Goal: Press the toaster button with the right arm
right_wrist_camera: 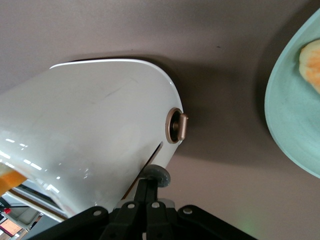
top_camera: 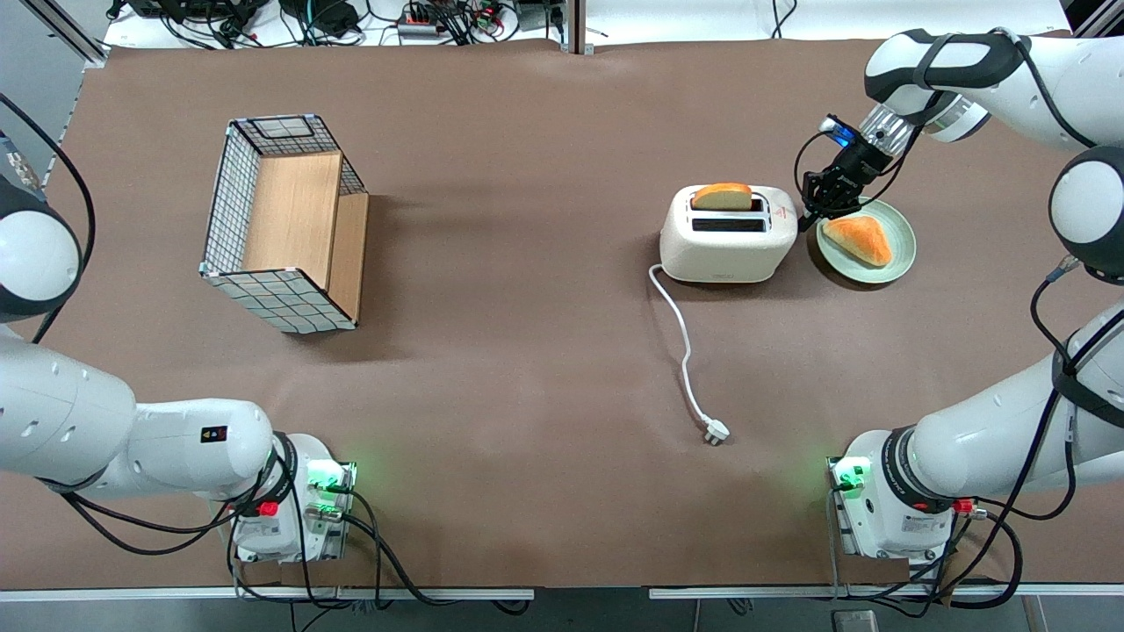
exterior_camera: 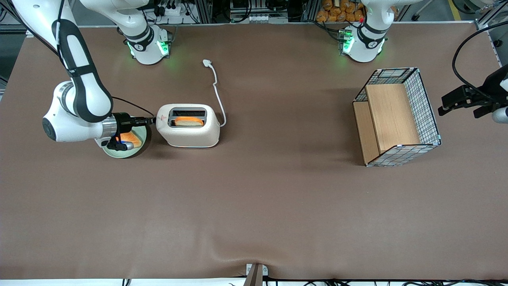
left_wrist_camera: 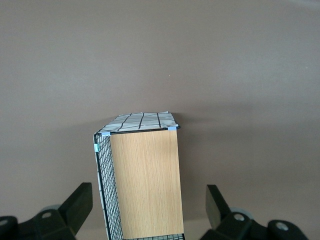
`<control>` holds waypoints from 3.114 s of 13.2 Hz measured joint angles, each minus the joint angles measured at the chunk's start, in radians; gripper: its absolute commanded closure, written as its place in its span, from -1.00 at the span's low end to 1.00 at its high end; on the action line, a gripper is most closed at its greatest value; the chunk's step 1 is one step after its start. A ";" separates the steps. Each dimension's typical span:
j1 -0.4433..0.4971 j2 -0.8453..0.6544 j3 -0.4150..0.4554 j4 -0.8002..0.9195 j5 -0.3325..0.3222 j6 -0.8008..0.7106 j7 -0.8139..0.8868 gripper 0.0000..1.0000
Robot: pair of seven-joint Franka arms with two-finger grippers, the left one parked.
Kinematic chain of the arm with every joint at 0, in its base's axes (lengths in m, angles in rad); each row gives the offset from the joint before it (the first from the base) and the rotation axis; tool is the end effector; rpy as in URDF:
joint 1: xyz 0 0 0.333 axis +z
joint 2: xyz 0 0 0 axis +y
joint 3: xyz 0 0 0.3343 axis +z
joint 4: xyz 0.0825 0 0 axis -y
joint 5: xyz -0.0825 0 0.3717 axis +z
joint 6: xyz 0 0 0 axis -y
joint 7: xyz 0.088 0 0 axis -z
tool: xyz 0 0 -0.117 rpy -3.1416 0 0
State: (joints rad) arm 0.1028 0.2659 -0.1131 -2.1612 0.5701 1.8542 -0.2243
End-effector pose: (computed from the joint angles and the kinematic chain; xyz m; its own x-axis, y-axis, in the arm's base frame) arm 0.4947 0.0423 0.2696 0.8783 0.0204 -0.4776 -0.2228 -0.8666 -0.4466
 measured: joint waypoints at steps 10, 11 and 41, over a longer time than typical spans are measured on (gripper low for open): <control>-0.004 0.061 -0.001 0.014 0.031 0.023 0.000 1.00; -0.006 0.064 -0.003 0.015 0.038 0.022 0.000 1.00; -0.013 0.108 -0.039 0.302 -0.032 -0.192 0.016 0.87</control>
State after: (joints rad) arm 0.0899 0.3741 -0.1517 -1.8587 0.5380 1.6625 -0.2080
